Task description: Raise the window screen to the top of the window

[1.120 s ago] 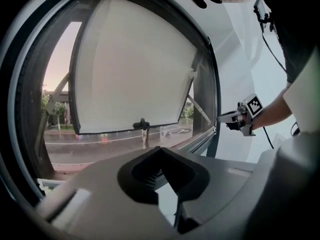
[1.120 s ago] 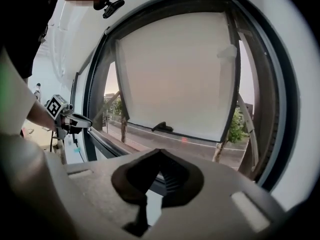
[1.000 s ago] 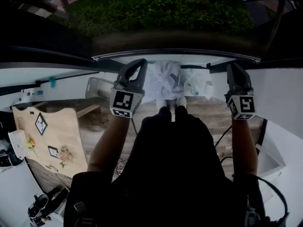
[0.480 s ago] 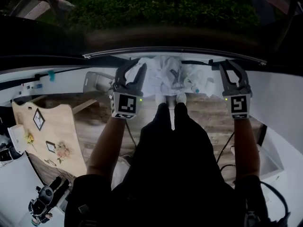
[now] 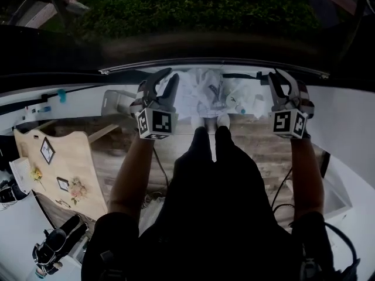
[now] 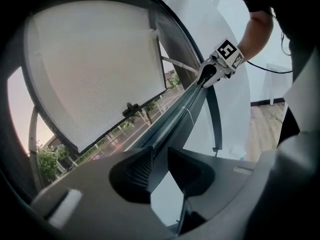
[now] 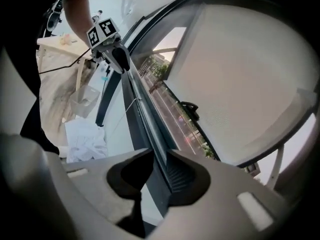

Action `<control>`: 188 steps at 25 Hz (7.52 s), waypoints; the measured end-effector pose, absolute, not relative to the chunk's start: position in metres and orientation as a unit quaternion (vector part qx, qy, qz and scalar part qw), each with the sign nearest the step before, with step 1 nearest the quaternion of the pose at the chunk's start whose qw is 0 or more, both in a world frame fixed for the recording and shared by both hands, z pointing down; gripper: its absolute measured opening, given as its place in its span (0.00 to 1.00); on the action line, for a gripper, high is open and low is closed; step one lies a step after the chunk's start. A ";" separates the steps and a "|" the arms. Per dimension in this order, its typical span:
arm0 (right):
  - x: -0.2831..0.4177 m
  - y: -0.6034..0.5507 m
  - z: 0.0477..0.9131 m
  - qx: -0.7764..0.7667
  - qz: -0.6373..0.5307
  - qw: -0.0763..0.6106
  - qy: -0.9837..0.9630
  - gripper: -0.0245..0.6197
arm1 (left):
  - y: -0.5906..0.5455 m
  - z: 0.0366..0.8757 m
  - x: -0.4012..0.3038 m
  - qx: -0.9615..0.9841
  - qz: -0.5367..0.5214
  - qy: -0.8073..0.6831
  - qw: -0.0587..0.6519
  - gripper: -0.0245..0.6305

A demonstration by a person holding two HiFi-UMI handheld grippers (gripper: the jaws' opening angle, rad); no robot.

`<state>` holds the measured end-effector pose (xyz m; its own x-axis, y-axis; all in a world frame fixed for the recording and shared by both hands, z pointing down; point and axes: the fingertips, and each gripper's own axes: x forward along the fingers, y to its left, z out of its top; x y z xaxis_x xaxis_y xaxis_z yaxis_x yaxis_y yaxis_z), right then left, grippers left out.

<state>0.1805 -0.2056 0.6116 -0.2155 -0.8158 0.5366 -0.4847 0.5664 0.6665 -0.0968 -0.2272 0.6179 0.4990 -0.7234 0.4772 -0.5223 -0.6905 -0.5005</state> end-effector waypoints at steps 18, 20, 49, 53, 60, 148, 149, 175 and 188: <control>0.185 -0.217 0.630 0.416 -0.207 0.510 -0.724 0.14 | -0.238 0.633 -0.109 -0.820 -0.389 0.354 0.224 0.11; 0.186 -0.215 0.630 0.417 -0.206 0.510 -0.723 0.14 | -0.237 0.631 -0.108 -0.814 -0.396 0.354 0.237 0.11; 0.187 -0.216 0.637 0.409 -0.218 0.528 -0.712 0.13 | -0.248 0.635 -0.109 -0.766 -0.462 0.325 0.307 0.13; 0.182 -0.223 0.632 0.415 -0.216 0.527 -0.709 0.11 | -0.252 0.638 -0.111 -0.756 -0.476 0.333 0.303 0.14; 0.184 -0.222 0.636 0.407 -0.206 0.528 -0.716 0.11 | -0.254 0.641 -0.113 -0.769 -0.474 0.328 0.277 0.14; 0.185 -0.214 0.426 0.469 -0.284 0.450 -0.705 0.11 | -0.248 0.425 -0.112 -0.721 -0.387 0.453 0.354 0.12; 0.186 -0.215 0.423 0.470 -0.286 0.449 -0.704 0.11 | -0.248 0.422 -0.112 -0.720 -0.386 0.454 0.355 0.12; 0.188 -0.217 0.340 0.496 -0.338 0.420 -0.681 0.11 | -0.253 0.337 -0.110 -0.700 -0.352 0.477 0.397 0.12; 0.187 -0.217 0.290 0.513 -0.353 0.395 -0.676 0.11 | -0.253 0.290 -0.109 -0.686 -0.338 0.487 0.422 0.12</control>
<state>0.1870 -0.2167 0.2899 -0.1633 -0.9716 0.1710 -0.4137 0.2248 0.8822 -0.1091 -0.2532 0.2898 0.2968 -0.9534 0.0537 -0.3829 -0.1703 -0.9080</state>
